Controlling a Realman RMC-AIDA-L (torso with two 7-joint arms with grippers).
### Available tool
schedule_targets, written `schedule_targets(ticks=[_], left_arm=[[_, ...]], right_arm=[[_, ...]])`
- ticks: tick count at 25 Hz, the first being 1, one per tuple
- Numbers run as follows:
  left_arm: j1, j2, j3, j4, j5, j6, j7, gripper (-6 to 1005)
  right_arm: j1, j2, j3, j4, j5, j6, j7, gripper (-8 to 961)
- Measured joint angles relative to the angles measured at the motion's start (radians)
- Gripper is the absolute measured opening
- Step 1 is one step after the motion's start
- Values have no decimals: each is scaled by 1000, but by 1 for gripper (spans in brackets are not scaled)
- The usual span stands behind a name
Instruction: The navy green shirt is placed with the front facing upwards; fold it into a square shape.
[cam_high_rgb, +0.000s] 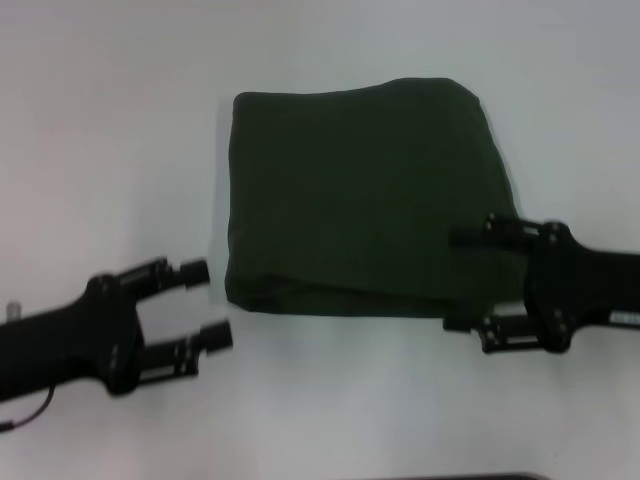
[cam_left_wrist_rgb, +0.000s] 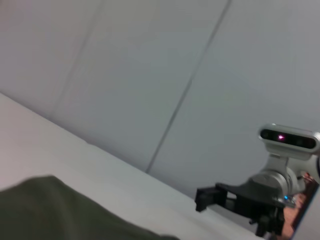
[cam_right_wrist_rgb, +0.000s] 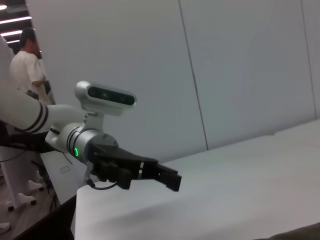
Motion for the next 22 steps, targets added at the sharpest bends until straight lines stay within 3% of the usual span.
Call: schedule_targets(ticks=[5,6,11,22], left_arm=[[12,0,0,5,86,48,67,829],[14,-2,4,-13,114,44,143,829],[18,-5,-2,-43,123,13,275,827],[4,0,1,-44,143,1,275,825]], right_arm=[[-26,-2,4,29,-9,8,-31,925],[-28,-2,4,37,-14,17,-34,926],[-29,-2,-1,79,-21,44,-64,927],[-23,0,-8,121,-23,47,-90,927]])
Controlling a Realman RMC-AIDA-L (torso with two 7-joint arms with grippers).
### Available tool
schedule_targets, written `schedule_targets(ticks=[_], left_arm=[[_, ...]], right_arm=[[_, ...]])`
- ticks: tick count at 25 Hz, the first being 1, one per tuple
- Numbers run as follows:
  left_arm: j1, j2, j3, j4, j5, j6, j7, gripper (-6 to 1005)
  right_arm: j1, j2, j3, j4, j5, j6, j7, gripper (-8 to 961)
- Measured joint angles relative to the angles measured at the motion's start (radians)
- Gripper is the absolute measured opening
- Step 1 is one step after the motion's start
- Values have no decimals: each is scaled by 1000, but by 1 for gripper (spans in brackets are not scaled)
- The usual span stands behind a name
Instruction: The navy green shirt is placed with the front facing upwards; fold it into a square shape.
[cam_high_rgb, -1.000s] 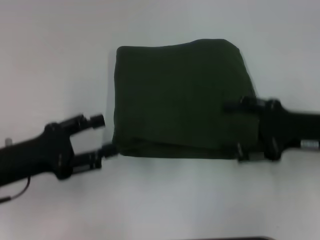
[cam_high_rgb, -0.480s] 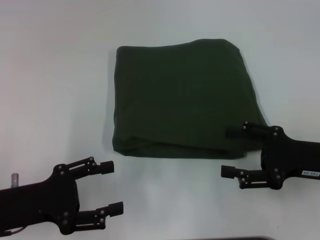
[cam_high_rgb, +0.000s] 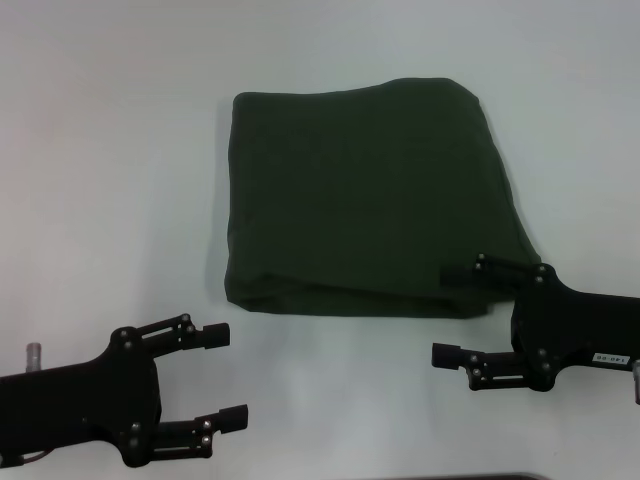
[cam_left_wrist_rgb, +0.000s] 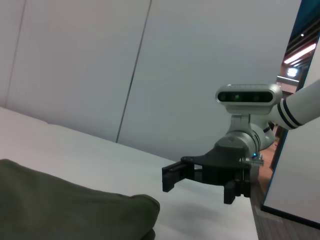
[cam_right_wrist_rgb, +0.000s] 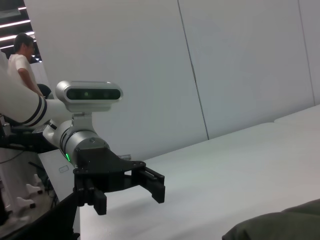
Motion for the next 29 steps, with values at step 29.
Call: schedule_targets(ticks=[29], left_arm=[[0,0,-7,5,25,-16,-15,825]], right_arm=[[24,2,-3,29,-18,3,9,927]])
